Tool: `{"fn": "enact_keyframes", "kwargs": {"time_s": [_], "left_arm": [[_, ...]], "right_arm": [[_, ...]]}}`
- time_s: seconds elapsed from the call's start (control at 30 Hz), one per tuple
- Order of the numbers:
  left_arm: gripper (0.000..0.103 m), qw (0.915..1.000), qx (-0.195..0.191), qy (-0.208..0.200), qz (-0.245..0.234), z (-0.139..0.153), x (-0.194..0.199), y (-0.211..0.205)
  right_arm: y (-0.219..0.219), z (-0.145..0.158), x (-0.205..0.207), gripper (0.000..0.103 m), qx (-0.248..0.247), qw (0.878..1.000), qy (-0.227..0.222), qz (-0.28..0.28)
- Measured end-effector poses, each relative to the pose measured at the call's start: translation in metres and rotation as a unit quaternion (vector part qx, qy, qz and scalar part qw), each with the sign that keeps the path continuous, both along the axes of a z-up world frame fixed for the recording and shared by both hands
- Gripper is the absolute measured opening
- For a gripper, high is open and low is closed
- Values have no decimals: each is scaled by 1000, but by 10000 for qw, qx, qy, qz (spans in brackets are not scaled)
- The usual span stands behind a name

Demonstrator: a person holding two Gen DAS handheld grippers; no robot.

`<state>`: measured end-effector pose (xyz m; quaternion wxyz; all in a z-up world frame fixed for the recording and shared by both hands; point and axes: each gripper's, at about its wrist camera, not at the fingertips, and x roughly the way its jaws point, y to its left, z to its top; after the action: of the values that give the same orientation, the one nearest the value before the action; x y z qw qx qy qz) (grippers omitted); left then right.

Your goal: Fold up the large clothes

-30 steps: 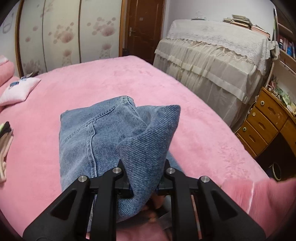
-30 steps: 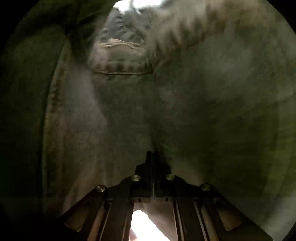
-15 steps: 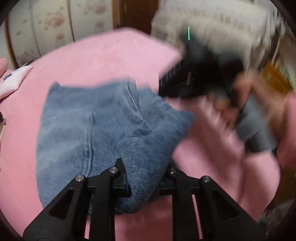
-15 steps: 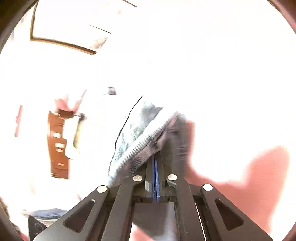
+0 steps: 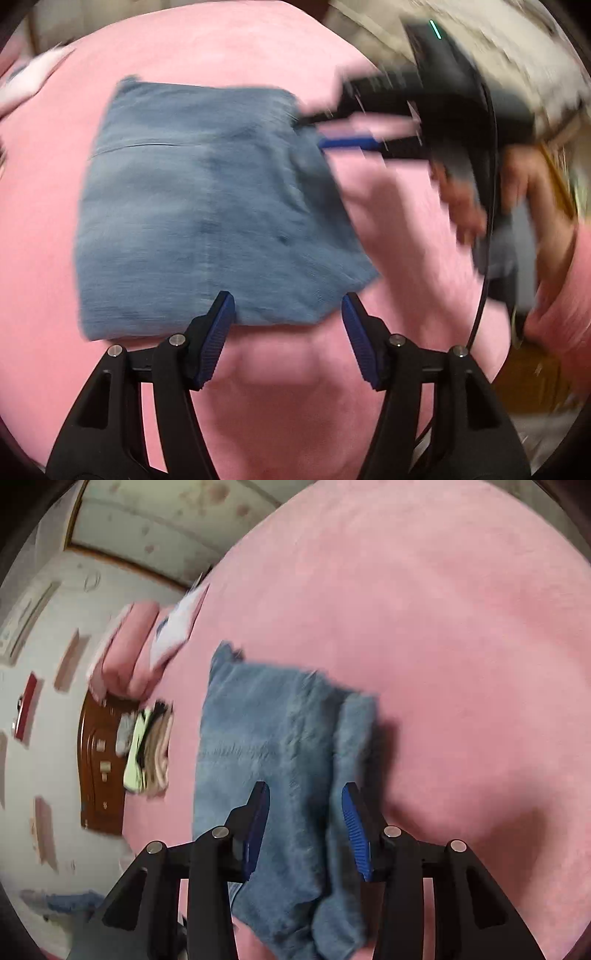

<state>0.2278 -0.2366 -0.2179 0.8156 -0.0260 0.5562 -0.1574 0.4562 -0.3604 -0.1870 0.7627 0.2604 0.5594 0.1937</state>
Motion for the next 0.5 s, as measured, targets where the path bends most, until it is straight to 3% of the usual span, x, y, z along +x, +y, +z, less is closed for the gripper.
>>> {"fn": "enact_keyframes", "kwargs": {"time_s": [0.1, 0.2, 0.23, 0.27, 0.33, 0.4, 0.5], "left_arm": [[60, 9983, 8, -140, 561, 12, 10, 31], [61, 9938, 234, -317, 1038, 15, 20, 55], [61, 9925, 297, -326, 1144, 15, 23, 59], [61, 9915, 332, -326, 1218, 16, 30, 65], [61, 9886, 359, -352, 1419, 21, 36, 81], [61, 9871, 273, -341, 1542, 19, 42, 91], [61, 9863, 128, -195, 1634, 11, 39, 98]], "right_arm": [[25, -5, -1, 41, -246, 9991, 137, 323], [50, -30, 2, 39, -641, 9949, 644, 429], [56, -35, 3, 25, -669, 9943, 699, 457], [59, -36, 1, 14, -807, 9937, 631, 466], [67, -27, -9, 10, -1002, 9935, 179, 500], [60, -6, -24, 9, -837, 9960, -201, 244], [41, 40, -54, 9, -376, 9981, -420, -264]]}}
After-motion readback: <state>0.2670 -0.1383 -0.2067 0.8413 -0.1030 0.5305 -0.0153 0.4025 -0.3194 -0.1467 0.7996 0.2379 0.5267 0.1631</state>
